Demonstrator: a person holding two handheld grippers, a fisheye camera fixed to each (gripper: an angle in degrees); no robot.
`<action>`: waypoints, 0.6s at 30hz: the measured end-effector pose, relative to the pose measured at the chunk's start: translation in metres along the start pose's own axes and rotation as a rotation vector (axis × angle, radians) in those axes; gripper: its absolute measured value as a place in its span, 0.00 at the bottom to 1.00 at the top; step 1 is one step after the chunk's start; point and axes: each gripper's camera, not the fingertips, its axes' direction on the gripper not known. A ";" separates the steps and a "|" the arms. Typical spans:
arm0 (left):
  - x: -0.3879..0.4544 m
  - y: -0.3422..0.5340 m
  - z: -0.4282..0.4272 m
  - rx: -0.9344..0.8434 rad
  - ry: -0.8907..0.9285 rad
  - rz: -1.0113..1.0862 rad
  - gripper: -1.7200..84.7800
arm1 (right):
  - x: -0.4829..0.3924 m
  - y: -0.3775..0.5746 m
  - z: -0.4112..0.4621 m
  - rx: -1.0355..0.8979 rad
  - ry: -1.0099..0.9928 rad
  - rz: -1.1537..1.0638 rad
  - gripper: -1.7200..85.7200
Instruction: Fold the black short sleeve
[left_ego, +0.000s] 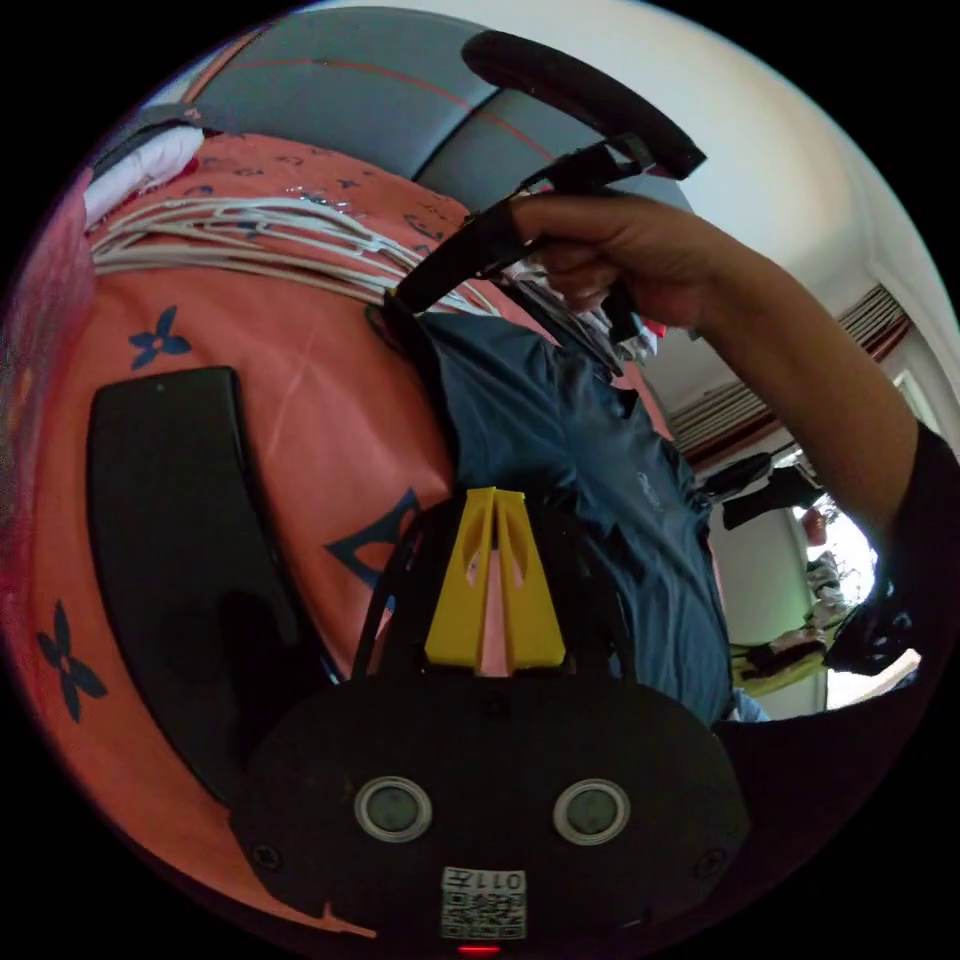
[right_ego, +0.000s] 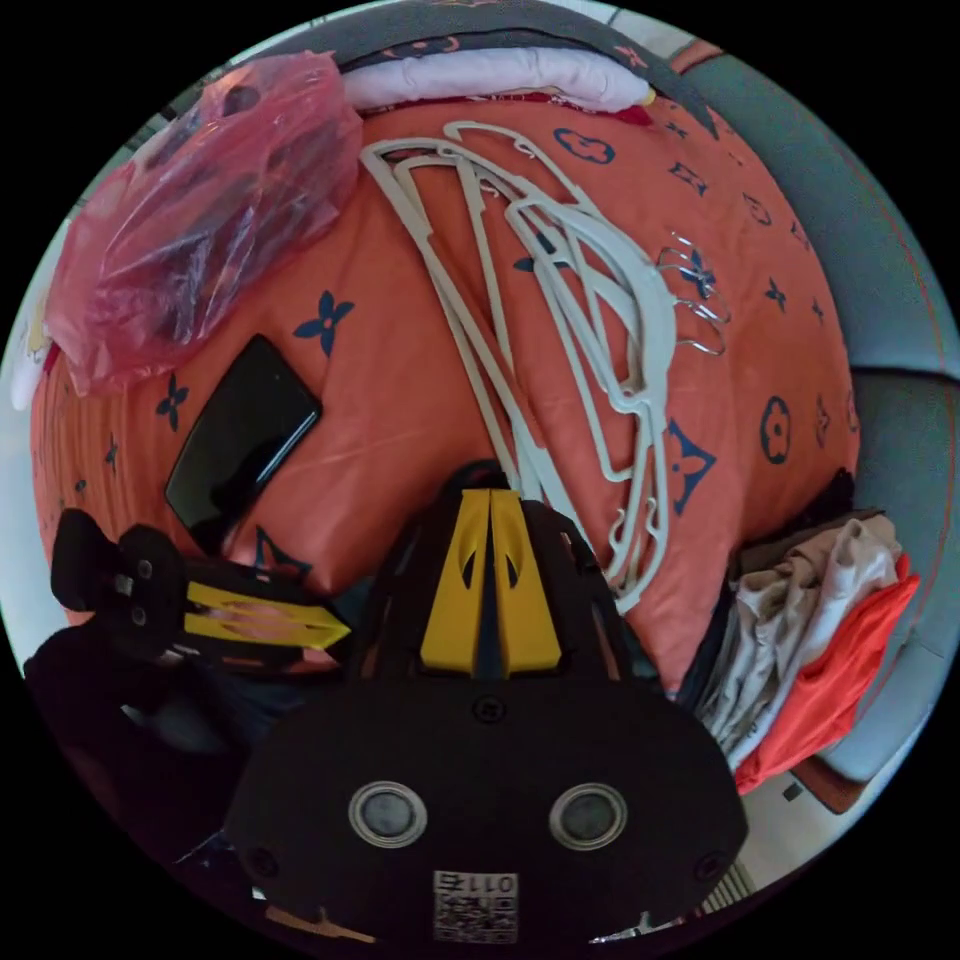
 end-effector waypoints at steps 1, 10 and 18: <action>0.004 0.002 -0.004 -0.004 -0.047 0.014 0.02 | -0.002 0.012 -0.004 0.004 0.040 -0.006 0.03; 0.030 0.028 -0.038 -0.076 -0.341 0.126 0.02 | -0.005 0.109 -0.005 0.036 0.046 0.051 0.03; 0.044 0.048 -0.020 -0.016 -0.156 0.238 0.02 | -0.023 0.269 -0.014 0.164 0.017 0.141 0.04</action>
